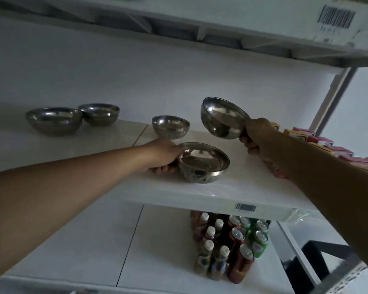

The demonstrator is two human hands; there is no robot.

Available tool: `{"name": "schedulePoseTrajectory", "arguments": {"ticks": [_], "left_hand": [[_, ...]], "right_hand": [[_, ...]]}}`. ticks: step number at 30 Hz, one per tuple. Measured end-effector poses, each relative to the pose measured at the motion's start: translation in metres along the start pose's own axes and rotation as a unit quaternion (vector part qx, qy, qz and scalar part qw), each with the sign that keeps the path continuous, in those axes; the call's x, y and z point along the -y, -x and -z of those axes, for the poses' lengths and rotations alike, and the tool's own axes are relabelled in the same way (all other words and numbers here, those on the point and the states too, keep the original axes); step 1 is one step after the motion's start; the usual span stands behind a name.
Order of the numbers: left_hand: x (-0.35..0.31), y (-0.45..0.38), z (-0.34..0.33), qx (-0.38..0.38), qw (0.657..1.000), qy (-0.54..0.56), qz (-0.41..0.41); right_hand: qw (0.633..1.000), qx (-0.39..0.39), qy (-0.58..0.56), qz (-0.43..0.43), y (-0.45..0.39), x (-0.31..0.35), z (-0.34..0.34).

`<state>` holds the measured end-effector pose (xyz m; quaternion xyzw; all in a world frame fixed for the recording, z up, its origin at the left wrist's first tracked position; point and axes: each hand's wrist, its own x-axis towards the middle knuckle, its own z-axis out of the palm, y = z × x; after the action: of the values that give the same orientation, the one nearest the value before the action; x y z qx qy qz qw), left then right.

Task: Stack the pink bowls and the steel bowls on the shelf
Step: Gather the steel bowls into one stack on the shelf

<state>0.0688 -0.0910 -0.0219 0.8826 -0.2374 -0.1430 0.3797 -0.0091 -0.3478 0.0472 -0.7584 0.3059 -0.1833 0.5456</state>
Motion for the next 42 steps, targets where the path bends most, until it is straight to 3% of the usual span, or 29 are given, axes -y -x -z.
{"name": "schedulePoseTrajectory", "arguments": {"ticks": [3, 10, 18, 24, 28, 31, 34, 36, 38, 42], "left_hand": [[-0.007, 0.006, -0.004, 0.005, 0.999, 0.033, 0.014], [-0.001, 0.021, 0.023, -0.104, 0.992, 0.044, 0.062], [0.017, 0.030, 0.033, -0.132, 0.990, 0.006, 0.044], [0.024, 0.039, 0.025, -0.148, 0.986, -0.070, 0.010], [0.025, 0.043, 0.026, -0.160, 0.975, -0.154, -0.022], [0.028, 0.048, 0.030, -0.167, 0.952, -0.254, -0.039], [0.028, 0.053, 0.035, -0.167, 0.930, -0.323, -0.048], [0.029, 0.054, 0.037, -0.145, 0.929, -0.337, -0.055], [0.030, 0.055, 0.037, -0.134, 0.929, -0.339, -0.068], [0.036, 0.057, 0.029, -0.127, 0.928, -0.337, -0.093]], "right_hand": [[0.999, 0.014, 0.050, 0.000, 0.022, 0.002, 0.008], [0.982, 0.107, 0.153, 0.035, 0.044, 0.000, 0.020], [0.966, 0.162, 0.193, 0.053, 0.045, -0.017, 0.003], [0.960, 0.098, 0.242, 0.100, 0.038, -0.029, -0.017], [0.950, 0.133, 0.244, 0.139, 0.039, -0.038, -0.014], [0.958, 0.159, 0.199, 0.130, 0.043, -0.041, -0.004], [0.969, 0.122, 0.192, 0.098, 0.037, -0.045, 0.005], [0.950, 0.103, 0.274, 0.106, 0.039, -0.050, 0.009], [0.906, 0.094, 0.376, 0.167, 0.043, -0.062, 0.013], [0.862, 0.064, 0.434, 0.254, 0.059, -0.080, 0.024]]}}
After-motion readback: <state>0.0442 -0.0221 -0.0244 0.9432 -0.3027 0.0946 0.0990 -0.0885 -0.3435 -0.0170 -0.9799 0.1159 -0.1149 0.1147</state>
